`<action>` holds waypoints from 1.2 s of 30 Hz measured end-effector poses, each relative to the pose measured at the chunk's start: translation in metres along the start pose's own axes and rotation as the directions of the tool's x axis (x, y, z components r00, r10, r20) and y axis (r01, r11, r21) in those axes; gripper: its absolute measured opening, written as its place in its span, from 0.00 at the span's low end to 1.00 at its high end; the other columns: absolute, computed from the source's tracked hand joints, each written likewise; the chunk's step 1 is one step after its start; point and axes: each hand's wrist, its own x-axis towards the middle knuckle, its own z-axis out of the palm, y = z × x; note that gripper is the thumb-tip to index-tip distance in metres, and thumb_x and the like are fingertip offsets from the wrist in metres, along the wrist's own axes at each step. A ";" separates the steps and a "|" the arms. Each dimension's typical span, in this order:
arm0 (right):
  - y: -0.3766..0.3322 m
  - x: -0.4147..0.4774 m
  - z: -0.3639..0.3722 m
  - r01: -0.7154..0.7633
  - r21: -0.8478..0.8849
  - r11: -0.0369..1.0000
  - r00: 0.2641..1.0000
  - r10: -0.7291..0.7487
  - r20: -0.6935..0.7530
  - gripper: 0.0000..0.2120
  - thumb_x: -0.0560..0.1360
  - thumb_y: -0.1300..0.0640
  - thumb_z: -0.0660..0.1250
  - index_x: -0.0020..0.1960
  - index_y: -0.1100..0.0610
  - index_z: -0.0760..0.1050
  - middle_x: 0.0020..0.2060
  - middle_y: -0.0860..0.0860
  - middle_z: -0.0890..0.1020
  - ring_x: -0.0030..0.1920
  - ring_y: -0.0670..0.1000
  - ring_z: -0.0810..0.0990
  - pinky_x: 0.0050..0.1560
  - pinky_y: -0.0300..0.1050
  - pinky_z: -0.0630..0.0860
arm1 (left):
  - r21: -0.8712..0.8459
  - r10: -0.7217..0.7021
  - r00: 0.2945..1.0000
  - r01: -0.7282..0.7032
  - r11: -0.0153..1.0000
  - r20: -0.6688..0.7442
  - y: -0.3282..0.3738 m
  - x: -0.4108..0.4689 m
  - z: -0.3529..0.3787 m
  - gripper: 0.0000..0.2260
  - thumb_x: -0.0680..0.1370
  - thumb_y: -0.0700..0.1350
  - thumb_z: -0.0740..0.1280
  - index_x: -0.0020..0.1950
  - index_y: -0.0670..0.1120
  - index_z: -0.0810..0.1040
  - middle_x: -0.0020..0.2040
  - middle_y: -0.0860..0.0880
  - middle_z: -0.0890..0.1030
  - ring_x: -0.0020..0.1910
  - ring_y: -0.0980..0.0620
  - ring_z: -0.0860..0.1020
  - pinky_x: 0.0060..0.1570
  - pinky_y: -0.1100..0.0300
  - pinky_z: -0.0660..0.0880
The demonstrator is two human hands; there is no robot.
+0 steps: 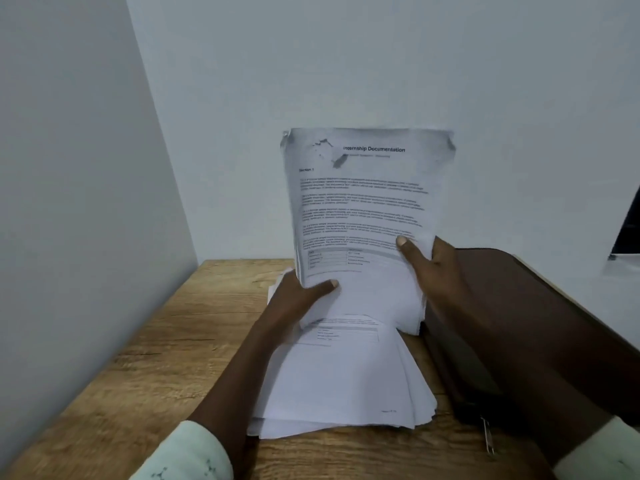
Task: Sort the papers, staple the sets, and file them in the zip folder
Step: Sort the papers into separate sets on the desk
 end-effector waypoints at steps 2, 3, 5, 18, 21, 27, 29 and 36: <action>-0.005 0.007 -0.008 0.027 -0.066 0.997 0.998 -0.031 -0.062 0.09 0.80 0.60 0.64 0.60 0.56 0.78 0.52 0.46 0.84 0.49 0.41 0.83 0.52 0.37 0.80 | 0.049 0.010 0.996 -0.015 0.999 0.089 -0.003 -0.003 -0.008 0.22 0.69 0.62 0.74 0.60 0.56 0.81 0.57 0.47 0.84 0.57 0.50 0.82 0.60 0.50 0.76; -0.010 0.012 -0.014 0.041 -0.081 0.996 0.990 -0.051 -0.128 0.09 0.80 0.59 0.65 0.60 0.56 0.78 0.52 0.47 0.83 0.48 0.40 0.83 0.51 0.35 0.79 | -0.066 0.013 0.999 -0.010 0.998 0.041 -0.002 -0.002 -0.014 0.23 0.69 0.64 0.72 0.60 0.54 0.81 0.56 0.45 0.84 0.55 0.49 0.82 0.59 0.52 0.76; -0.019 0.025 -0.039 0.002 -0.036 0.999 0.967 -0.011 -0.254 0.12 0.80 0.59 0.65 0.63 0.57 0.76 0.53 0.50 0.82 0.48 0.42 0.82 0.45 0.32 0.79 | -0.263 -0.020 0.981 -0.033 0.964 -0.195 0.001 0.003 -0.033 0.21 0.76 0.62 0.68 0.58 0.48 0.80 0.49 0.43 0.84 0.49 0.48 0.83 0.51 0.54 0.77; 0.007 0.031 -0.133 -0.591 -0.287 0.754 0.774 0.630 0.061 0.10 0.79 0.63 0.64 0.60 0.58 0.77 0.53 0.57 0.85 0.54 0.60 0.83 0.58 0.57 0.77 | 0.608 -0.076 0.935 0.285 0.741 -0.345 -0.018 0.017 -0.053 0.18 0.66 0.49 0.80 0.48 0.43 0.77 0.39 0.54 0.73 0.47 0.50 0.75 0.42 0.57 0.72; 0.003 0.030 -0.130 -0.523 -0.222 0.823 0.832 0.550 0.079 0.09 0.79 0.64 0.63 0.55 0.53 0.77 0.44 0.50 0.87 0.43 0.53 0.86 0.41 0.47 0.83 | 0.618 -0.108 0.927 0.324 0.716 -0.360 -0.023 0.021 -0.054 0.19 0.66 0.47 0.81 0.51 0.43 0.78 0.47 0.50 0.76 0.49 0.50 0.74 0.46 0.56 0.72; 0.006 0.031 -0.126 -0.456 -0.074 0.887 0.877 0.462 0.130 0.15 0.71 0.56 0.73 0.57 0.55 0.77 0.42 0.47 0.87 0.40 0.49 0.86 0.34 0.41 0.82 | 0.565 -0.082 0.909 0.323 0.759 -0.409 -0.027 0.025 -0.054 0.14 0.67 0.43 0.81 0.48 0.44 0.80 0.52 0.43 0.80 0.50 0.47 0.78 0.44 0.58 0.71; 0.006 0.030 -0.123 -0.444 -0.066 0.894 0.882 0.449 0.144 0.11 0.75 0.57 0.70 0.57 0.54 0.78 0.44 0.47 0.87 0.44 0.51 0.86 0.37 0.42 0.83 | 0.569 -0.053 0.907 0.307 0.763 -0.418 -0.027 0.025 -0.054 0.10 0.69 0.43 0.79 0.47 0.43 0.82 0.47 0.45 0.81 0.46 0.48 0.77 0.43 0.59 0.70; 0.014 0.027 -0.107 -0.450 -0.081 0.889 0.868 0.457 0.193 0.35 0.62 0.49 0.80 0.66 0.58 0.76 0.59 0.55 0.83 0.60 0.60 0.81 0.65 0.60 0.72 | 0.510 0.143 0.840 0.174 0.842 -0.523 -0.024 0.018 -0.056 0.06 0.75 0.44 0.74 0.40 0.43 0.84 0.39 0.47 0.83 0.40 0.50 0.79 0.38 0.61 0.68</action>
